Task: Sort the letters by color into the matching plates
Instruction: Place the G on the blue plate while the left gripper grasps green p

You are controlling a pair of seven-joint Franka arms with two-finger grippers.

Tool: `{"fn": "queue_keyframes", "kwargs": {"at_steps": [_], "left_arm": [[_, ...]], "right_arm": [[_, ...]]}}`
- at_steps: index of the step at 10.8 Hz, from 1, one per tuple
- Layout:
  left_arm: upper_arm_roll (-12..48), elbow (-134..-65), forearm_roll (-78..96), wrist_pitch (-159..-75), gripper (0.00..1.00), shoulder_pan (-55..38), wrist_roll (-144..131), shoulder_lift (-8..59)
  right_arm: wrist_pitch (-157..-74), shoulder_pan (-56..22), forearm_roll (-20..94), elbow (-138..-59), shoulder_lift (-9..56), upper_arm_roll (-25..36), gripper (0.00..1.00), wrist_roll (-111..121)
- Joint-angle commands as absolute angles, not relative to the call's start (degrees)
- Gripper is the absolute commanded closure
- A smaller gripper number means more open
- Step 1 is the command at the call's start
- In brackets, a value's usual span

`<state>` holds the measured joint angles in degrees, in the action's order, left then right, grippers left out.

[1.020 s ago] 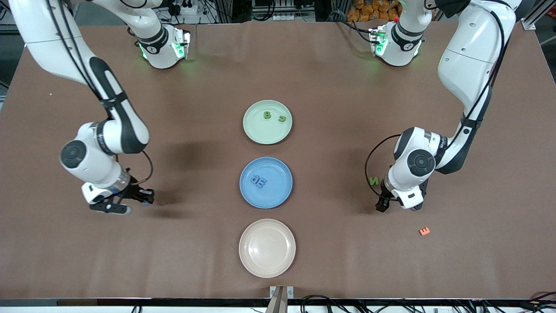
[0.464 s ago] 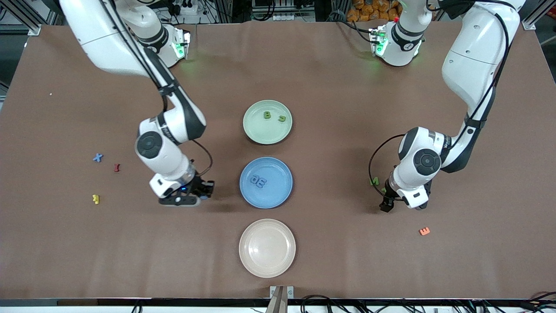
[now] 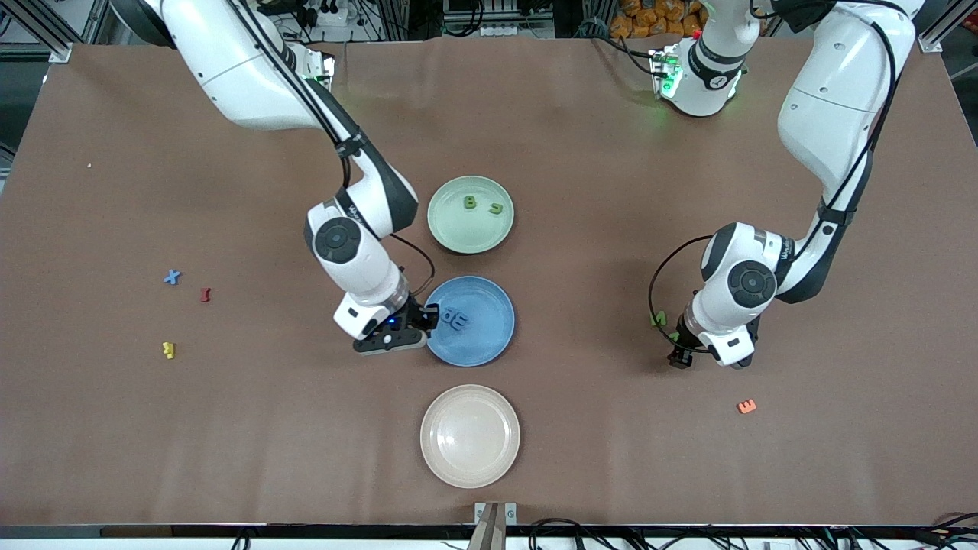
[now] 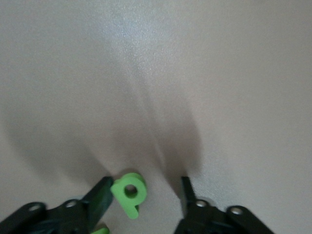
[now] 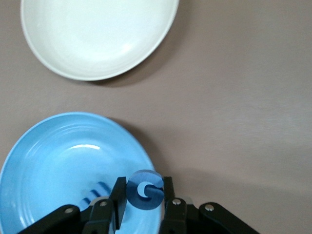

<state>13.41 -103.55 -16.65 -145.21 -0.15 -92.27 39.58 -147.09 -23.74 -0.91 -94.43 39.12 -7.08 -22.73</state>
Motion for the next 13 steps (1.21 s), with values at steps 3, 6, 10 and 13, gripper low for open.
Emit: {"fn": "queue_keyframes", "kwargs": {"at_steps": [3,6,10,13], "left_arm": [[13.71,-105.03,-16.35,-146.07,1.00,0.26,-95.45,38.85],[13.88,-104.51,-16.43,-146.07,1.00,0.26,-95.36,38.50],[15.63,-104.50,-16.26,-145.64,1.00,-1.75,-95.36,36.39],[16.87,-104.15,-16.00,-140.56,1.00,-7.00,-97.56,34.20]], "right_arm": [[-146.87,-28.21,-0.88,-89.39,43.24,-6.77,0.59,-23.47],[-146.34,-28.13,-0.88,-89.30,43.24,-6.68,0.00,-23.12],[-143.72,-26.20,-1.23,-89.56,42.28,-6.07,0.00,-18.84],[-138.97,-22.25,-1.05,-89.65,40.09,-4.40,0.00,-12.06]]}}
